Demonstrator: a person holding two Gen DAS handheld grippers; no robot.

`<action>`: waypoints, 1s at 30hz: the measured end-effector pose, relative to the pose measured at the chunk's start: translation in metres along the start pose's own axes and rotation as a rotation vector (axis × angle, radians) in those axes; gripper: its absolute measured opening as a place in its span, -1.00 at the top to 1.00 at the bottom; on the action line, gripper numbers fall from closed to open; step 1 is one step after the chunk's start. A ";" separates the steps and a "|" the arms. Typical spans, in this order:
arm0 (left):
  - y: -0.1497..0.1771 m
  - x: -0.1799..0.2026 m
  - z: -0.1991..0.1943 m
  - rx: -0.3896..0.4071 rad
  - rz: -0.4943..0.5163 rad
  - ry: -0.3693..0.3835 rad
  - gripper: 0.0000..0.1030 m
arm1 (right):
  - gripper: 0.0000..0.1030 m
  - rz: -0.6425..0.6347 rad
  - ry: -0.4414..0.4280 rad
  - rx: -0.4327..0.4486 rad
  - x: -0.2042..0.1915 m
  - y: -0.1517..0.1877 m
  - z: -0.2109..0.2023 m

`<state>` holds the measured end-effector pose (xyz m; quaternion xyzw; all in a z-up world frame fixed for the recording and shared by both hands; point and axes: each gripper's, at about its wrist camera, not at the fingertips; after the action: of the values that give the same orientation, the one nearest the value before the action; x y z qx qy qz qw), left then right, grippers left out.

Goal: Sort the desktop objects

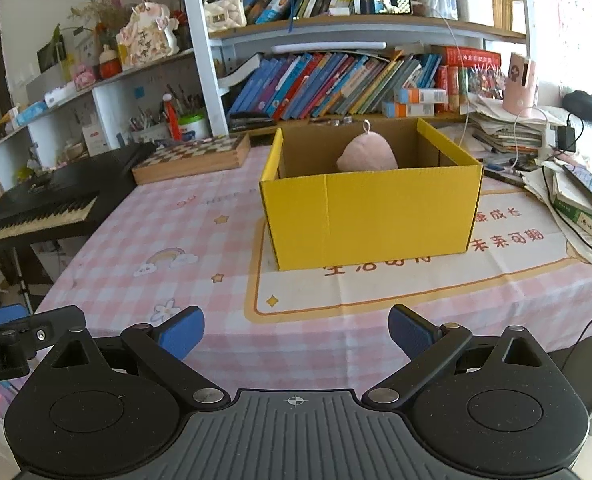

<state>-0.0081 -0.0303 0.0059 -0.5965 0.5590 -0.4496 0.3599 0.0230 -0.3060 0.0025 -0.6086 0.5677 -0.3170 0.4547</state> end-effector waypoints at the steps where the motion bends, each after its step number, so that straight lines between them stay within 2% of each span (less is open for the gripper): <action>1: 0.000 0.000 0.000 -0.001 -0.002 -0.001 -1.00 | -0.94 -0.001 -0.002 -0.003 -0.001 0.000 0.000; 11: 0.003 -0.002 0.006 -0.031 -0.004 -0.011 -1.00 | -0.94 -0.003 -0.005 -0.032 -0.002 0.003 0.005; 30: 0.003 -0.005 0.009 -0.037 0.006 -0.002 -1.00 | -0.94 0.000 0.002 -0.045 -0.005 0.005 0.008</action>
<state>-0.0004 -0.0261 -0.0005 -0.6016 0.5688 -0.4376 0.3508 0.0277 -0.2992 -0.0050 -0.6186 0.5750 -0.3047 0.4403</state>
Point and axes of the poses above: each gripper's, at about its wrist camera, not at the fingertips, and z roughly the way its jaws point, x to its right, y to its underside, and after that the axes turned 14 degrees about x, right-handed
